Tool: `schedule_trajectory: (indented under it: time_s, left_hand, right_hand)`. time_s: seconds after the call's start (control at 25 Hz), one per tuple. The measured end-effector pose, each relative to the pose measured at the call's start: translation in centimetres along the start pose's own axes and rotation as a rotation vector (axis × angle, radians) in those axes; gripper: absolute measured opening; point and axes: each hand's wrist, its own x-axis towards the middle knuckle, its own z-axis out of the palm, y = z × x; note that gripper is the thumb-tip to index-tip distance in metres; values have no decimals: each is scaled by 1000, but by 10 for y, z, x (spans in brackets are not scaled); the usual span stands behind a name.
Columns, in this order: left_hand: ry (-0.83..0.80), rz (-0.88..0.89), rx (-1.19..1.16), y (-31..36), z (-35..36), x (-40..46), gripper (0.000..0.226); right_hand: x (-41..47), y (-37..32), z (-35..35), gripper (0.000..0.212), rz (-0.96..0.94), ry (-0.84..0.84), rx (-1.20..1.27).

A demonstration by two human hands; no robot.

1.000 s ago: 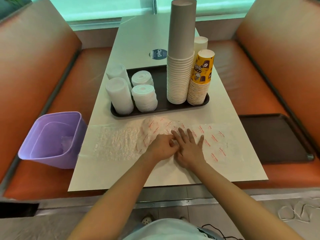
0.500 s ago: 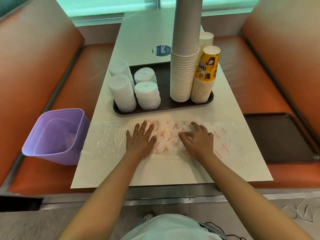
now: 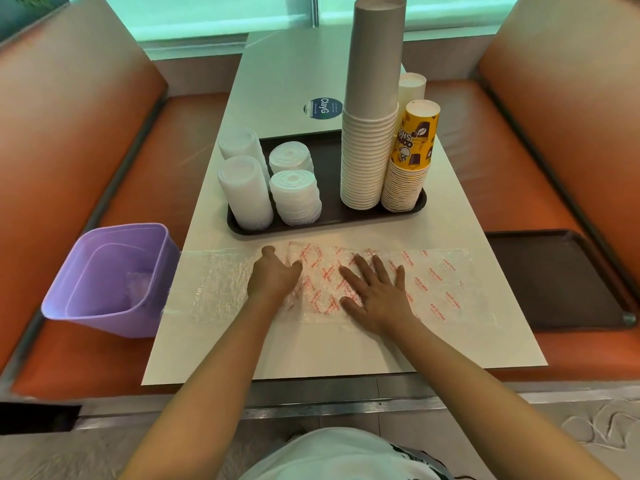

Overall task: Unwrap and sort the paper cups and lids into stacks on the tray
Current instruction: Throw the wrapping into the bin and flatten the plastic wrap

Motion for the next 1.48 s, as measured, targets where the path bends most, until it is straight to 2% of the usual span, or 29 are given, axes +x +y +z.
schedule_trajectory:
  time_s: [0.08,0.16,0.24,0.32,0.4,0.48,0.56,0.6,0.68,0.76,0.88,0.92,1.04,1.12,1.32,1.48]
  left_hand:
    - [-210,-114,-107,8,-9,-1,41]
    - [-411,-146,-222,14,-18,-7,18]
    - [-508,-127,-361,14,-19,-11,19]
    - [-456,-107,-462,9,-11,-12,30]
    - [-297,-100,-475,4,0,-12,35]
    - [-154,-65,-338,4,2,-13,41]
    - [-63,-25,-277,7,-2,-11,39]
    - [-49,-21,-387,10,-4,-10,35]
    - [-86,-14,-802,18,-5,-17,31]
    - [-74,72,-1000,15,9,-29,48]
    - [-57,161,-1068,4,31,-48,102]
    - [-68,174,-1077,2,35,-50,111]
    - [-100,203,-1038,5,42,-56,102]
    - [-61,227,-965,10,47,-63,92]
    - [-40,340,-921,9,57,-67,110]
    - [-85,506,-607,-4,68,-71,107]
  right_hand:
    - [-1,0,0,86,5,15,0]
    - [-1,0,0,85,7,25,-6]
    - [0,-1,0,86,13,27,4]
    - [-1,-2,-2,86,15,40,33]
    - [-2,-3,-5,84,7,145,67]
    - [-7,-2,-14,69,35,296,118]
    - [-13,2,-19,46,89,268,100]
    - [-15,3,-18,40,96,228,77]
    - [-19,7,-13,39,89,214,97]
    - [-23,8,-8,42,89,250,134]
    - [-23,7,1,60,100,284,150]
    - [-23,6,2,63,106,289,157]
    - [-23,7,5,64,116,270,172]
    - [-24,8,4,59,109,244,159]
    - [-23,8,3,46,98,226,121]
    - [-25,9,6,66,109,250,160]
